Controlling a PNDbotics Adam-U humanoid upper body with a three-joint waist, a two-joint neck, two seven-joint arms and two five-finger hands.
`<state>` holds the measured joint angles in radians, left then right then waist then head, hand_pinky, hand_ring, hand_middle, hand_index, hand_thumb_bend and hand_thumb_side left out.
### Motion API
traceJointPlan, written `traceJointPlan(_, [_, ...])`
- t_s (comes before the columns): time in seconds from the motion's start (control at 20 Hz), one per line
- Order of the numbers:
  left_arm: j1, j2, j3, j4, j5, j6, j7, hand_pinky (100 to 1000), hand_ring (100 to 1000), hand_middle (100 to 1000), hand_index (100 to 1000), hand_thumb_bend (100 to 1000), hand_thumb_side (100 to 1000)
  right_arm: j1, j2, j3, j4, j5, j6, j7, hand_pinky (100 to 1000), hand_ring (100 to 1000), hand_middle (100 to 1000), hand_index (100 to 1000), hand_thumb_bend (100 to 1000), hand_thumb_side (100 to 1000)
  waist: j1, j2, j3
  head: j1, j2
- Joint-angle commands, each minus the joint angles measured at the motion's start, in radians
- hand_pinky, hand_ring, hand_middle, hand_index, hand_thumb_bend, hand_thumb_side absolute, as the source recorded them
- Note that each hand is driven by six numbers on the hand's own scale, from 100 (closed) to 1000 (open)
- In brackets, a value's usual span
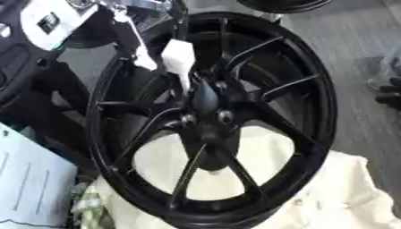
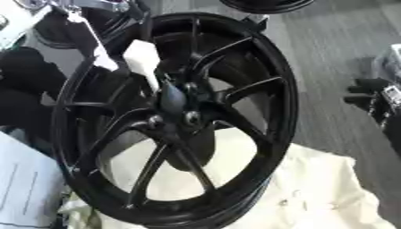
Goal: Pull the pin out of the wheel hub.
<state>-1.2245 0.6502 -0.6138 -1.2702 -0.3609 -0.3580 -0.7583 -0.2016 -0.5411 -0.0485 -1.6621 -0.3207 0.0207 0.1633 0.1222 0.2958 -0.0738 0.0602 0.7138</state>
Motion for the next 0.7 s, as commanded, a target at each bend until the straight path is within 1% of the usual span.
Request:
traceJointPlan(0.05, [-0.018, 0.019, 0.010, -0.013, 0.020, -0.137, -0.149, 846, 744, 590, 596, 416, 224, -0.008, -0.025, -0.006, -0.006, 0.005, -0.003, 0.003, 967, 785, 768, 844, 100, 862, -0.009, -0.016, 0.000, 0.003, -0.008])
traceJointPlan(0.15, [-0.018, 0.020, 0.010, -0.014, 0.032, -0.127, -0.149, 838, 728, 564, 555, 394, 207, -0.008, -0.025, -0.006, -0.006, 0.006, -0.002, 0.003, 967, 786, 768, 844, 100, 862, -0.009, -0.016, 0.000, 0.003, -0.008])
traceJointPlan(0.25, [-0.018, 0.022, 0.013, -0.018, 0.038, -0.116, -0.149, 825, 703, 532, 508, 384, 162, -0.008, -0.026, -0.006, -0.007, 0.006, -0.002, 0.003, 967, 786, 768, 844, 100, 864, -0.009, -0.016, 0.000, 0.004, -0.008])
traceJointPlan(0.35, [-0.020, 0.026, 0.022, -0.024, 0.037, -0.106, -0.149, 811, 682, 508, 482, 391, 100, -0.007, -0.026, -0.006, -0.006, 0.008, -0.001, 0.004, 967, 786, 768, 844, 100, 865, -0.009, -0.016, 0.000, 0.004, -0.007])
traceJointPlan(0.45, [-0.024, 0.029, 0.037, -0.034, 0.031, -0.095, -0.149, 794, 659, 484, 451, 407, 100, -0.006, -0.026, -0.006, -0.006, 0.008, -0.001, 0.004, 967, 786, 769, 844, 100, 864, -0.009, -0.017, 0.001, 0.004, -0.007])
traceJointPlan(0.5, [-0.025, 0.030, 0.043, -0.038, 0.028, -0.089, -0.149, 788, 647, 471, 436, 383, 100, -0.006, -0.027, -0.006, -0.007, 0.008, -0.001, 0.003, 967, 786, 768, 844, 100, 864, -0.009, -0.017, 0.001, 0.004, -0.007])
traceJointPlan(0.7, [-0.029, 0.033, 0.063, -0.054, 0.033, -0.065, -0.149, 776, 623, 451, 376, 350, 115, -0.005, -0.028, -0.006, -0.007, 0.007, -0.001, 0.003, 967, 786, 769, 844, 100, 865, -0.008, -0.018, 0.002, 0.005, -0.007])
